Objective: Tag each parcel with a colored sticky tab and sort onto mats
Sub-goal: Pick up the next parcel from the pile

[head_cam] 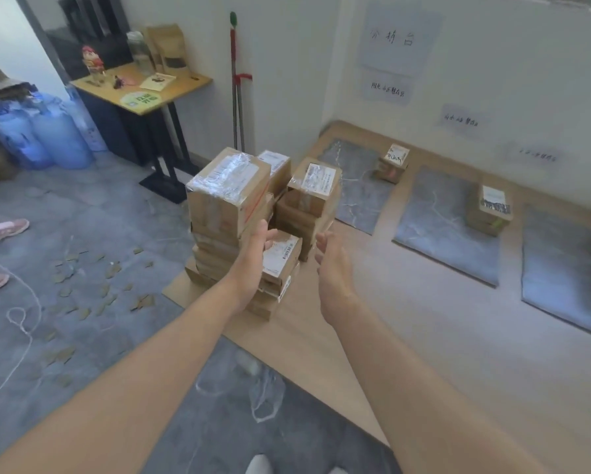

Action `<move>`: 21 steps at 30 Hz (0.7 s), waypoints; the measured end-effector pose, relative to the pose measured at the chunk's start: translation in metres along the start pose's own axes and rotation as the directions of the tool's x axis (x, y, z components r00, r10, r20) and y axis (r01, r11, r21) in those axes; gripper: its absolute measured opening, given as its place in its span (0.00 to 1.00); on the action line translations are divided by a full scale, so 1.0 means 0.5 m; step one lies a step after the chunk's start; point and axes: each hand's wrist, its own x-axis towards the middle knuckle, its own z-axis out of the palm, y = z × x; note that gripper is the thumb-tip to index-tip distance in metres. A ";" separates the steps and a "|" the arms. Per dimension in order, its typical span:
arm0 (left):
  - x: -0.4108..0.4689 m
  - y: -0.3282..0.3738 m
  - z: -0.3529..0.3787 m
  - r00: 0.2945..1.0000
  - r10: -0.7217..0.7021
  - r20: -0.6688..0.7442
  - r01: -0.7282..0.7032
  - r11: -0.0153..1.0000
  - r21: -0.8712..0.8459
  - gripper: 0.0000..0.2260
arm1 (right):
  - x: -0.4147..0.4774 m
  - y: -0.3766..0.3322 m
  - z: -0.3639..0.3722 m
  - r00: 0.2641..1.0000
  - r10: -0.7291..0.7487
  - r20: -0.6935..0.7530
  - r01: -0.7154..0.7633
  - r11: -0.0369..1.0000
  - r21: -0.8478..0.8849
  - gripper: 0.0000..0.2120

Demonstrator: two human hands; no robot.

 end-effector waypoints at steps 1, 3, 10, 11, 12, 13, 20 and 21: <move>0.010 -0.010 -0.005 1.000 -0.015 -0.010 0.015 1.000 0.009 0.32 | 0.011 0.011 0.006 1.000 0.021 -0.003 -0.021 1.000 -0.005 0.14; 0.029 -0.032 -0.011 0.999 -0.036 -0.034 0.037 0.999 0.024 0.33 | 0.026 0.029 0.018 0.999 0.051 -0.002 -0.051 0.999 -0.020 0.15; 0.077 -0.098 -0.016 0.996 -0.065 -0.052 0.070 0.993 0.099 0.26 | 0.071 0.085 0.046 0.990 0.135 0.038 -0.133 0.990 -0.056 0.15; 0.081 -0.104 -0.017 0.996 -0.070 -0.053 0.075 0.992 0.102 0.26 | 0.077 0.092 0.049 0.987 0.151 0.048 -0.148 0.987 -0.060 0.15; 0.086 -0.112 -0.018 0.995 -0.080 -0.056 0.086 0.991 0.099 0.26 | 0.080 0.097 0.051 0.985 0.164 0.057 -0.161 0.985 -0.056 0.15; 0.089 -0.116 -0.019 0.994 -0.091 -0.063 0.097 0.991 0.095 0.26 | 0.085 0.102 0.052 0.981 0.183 0.068 -0.179 0.982 -0.057 0.15; 0.104 -0.140 -0.034 0.980 -0.146 -0.135 0.157 0.985 0.074 0.26 | 0.114 0.129 0.065 0.970 0.208 0.126 -0.205 0.978 -0.039 0.10; 0.106 -0.143 -0.035 0.979 -0.149 -0.140 0.159 0.985 0.063 0.26 | 0.116 0.132 0.067 0.968 0.209 0.139 -0.205 0.978 -0.041 0.10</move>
